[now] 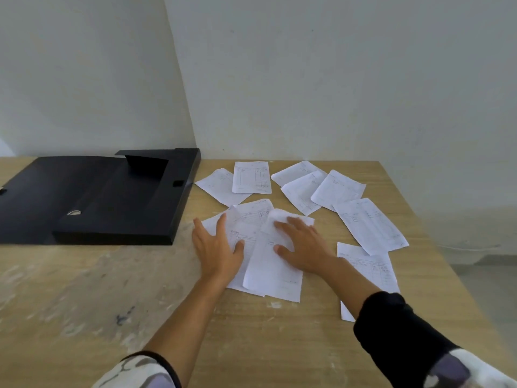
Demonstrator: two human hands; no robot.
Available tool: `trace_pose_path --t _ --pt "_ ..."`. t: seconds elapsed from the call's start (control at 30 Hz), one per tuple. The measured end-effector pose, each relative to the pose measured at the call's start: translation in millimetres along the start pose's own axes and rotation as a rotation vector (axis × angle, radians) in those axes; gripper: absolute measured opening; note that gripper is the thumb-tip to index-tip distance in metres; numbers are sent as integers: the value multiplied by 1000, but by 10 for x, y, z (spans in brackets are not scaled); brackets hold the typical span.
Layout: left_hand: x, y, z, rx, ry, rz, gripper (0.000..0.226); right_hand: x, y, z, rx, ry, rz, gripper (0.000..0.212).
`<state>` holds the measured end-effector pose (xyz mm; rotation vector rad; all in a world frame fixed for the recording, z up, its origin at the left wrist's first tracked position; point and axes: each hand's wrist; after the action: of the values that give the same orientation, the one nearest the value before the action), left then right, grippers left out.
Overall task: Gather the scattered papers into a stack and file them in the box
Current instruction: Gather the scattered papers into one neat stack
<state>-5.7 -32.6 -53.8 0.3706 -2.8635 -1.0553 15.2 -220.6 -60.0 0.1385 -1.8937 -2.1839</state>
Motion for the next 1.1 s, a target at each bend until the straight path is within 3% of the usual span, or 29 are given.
trace_pose_path --t 0.1,0.17,0.27,0.43,0.5,0.6,0.77,0.97,1.1 --pt "-36 -7 -23 123 58 -51 71 -51 8 56 -139 25 -79 63" --pt "-56 -9 -36 149 89 -118 69 -47 -28 13 -90 -117 -155 72" --pt "-49 -28 -57 110 97 -155 69 -33 -118 42 30 -280 -118 81" --pt "-4 -68 -107 168 9 -45 78 -182 -50 278 -124 -83 -112 60" --pt "4 -55 -103 181 -31 -20 82 -166 3 239 -239 -126 -186 50" --pt "-19 -36 -117 262 -20 -35 81 -86 1 239 -172 -241 -242 48" --pt "-52 -40 -153 425 66 -102 72 -171 72 461 -479 -280 -143 57" --pt "-248 -33 -149 669 258 -103 55 -291 241 415 -816 -358 -9 20" --pt "-522 -24 -177 732 253 -72 30 -505 262 395 -856 -318 -8 25"
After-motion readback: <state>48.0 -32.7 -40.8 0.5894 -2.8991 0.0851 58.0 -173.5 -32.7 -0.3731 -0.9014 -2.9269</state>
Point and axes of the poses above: each hand's wrist, its own x-axis away from the middle knuckle, its own y-axis out of the back of the hand, z = x × y, and after that the axes turned 12 degrees about x, right-handed
